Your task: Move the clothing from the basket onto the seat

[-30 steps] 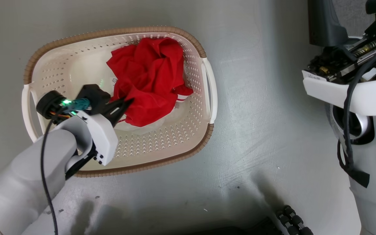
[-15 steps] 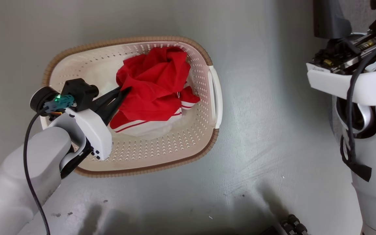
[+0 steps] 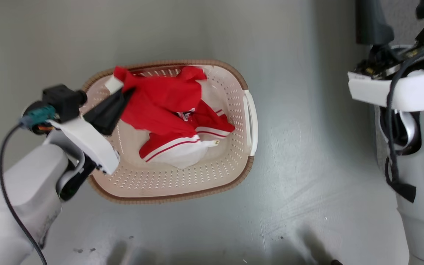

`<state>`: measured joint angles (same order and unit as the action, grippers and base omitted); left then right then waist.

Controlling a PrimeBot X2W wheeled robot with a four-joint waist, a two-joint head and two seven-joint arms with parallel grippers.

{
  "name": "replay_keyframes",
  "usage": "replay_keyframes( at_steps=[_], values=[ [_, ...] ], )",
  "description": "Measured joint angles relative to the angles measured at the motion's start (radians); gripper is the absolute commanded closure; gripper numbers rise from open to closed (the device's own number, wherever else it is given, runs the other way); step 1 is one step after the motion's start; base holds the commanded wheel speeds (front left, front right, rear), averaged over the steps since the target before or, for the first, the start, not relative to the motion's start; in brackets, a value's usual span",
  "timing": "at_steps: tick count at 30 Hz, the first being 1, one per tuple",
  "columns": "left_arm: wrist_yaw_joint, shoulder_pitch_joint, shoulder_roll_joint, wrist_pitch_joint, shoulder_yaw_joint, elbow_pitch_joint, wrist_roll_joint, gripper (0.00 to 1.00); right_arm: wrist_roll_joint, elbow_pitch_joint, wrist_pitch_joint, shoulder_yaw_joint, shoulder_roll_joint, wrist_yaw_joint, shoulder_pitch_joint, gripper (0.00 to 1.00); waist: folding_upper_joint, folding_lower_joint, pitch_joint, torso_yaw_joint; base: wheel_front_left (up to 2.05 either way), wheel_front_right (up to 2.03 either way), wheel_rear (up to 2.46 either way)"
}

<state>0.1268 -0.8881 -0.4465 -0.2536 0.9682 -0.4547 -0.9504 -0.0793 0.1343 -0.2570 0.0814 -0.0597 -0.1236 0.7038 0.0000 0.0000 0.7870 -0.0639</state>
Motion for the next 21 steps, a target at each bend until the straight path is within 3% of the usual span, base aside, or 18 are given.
replay_keyframes(
  at_steps=[21],
  values=[
    [0.000, 0.254, 0.039, 0.000, -0.422, 0.190, 0.108, 1.00, 0.011, -0.093, 0.000, -0.034, 0.000, 0.000, -0.130, 0.00, 0.0000, 0.0000, -0.216, 0.062, 0.00, 0.00, 0.00]
  ],
)
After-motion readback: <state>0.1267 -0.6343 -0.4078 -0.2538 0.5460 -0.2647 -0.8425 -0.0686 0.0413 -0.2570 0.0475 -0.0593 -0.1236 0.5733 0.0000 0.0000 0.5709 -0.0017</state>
